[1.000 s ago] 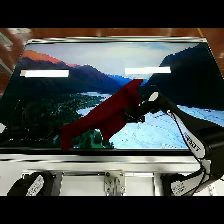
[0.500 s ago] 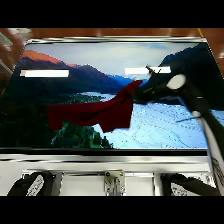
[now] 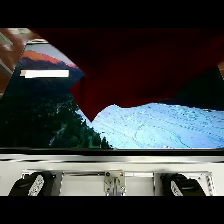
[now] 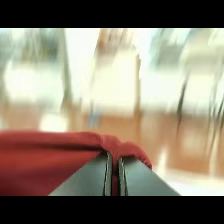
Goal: Fold the shirts.
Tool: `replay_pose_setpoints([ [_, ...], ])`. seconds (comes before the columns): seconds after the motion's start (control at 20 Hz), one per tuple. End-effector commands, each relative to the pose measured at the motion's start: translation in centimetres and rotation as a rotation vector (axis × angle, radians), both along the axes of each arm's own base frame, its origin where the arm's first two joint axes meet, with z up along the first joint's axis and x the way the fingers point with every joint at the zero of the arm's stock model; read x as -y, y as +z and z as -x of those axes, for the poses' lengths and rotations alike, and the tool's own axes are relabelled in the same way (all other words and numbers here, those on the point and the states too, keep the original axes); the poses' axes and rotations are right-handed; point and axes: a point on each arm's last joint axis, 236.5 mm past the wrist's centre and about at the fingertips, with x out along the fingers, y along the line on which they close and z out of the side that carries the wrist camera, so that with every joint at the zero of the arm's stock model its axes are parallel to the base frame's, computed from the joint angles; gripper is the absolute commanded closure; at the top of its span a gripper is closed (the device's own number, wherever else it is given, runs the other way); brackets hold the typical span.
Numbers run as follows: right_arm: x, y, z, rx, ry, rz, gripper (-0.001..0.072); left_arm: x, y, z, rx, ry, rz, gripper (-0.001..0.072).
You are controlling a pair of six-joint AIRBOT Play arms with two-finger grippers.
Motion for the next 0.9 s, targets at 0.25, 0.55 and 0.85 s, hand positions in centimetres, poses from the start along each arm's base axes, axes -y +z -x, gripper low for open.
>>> replay_pose_setpoints([
  [0.25, 1.2, 0.0, 5.7, -0.029, -0.045, -0.005, 0.0649, -3.3, -3.2, 4.7, -0.129, 0.287, -0.114, 0.0668],
  [0.55, 1.3, -9.3, 2.9, -0.429, -0.056, 0.062, 0.0649, -5.5, -13.8, 1.9, -0.561, 0.329, -0.186, 0.0667],
  [0.85, 0.5, -25.7, -4.9, -1.098, 0.004, 0.129, 0.0649, -6.9, -27.3, -3.3, -1.002, 0.243, -0.161, 0.0666],
])
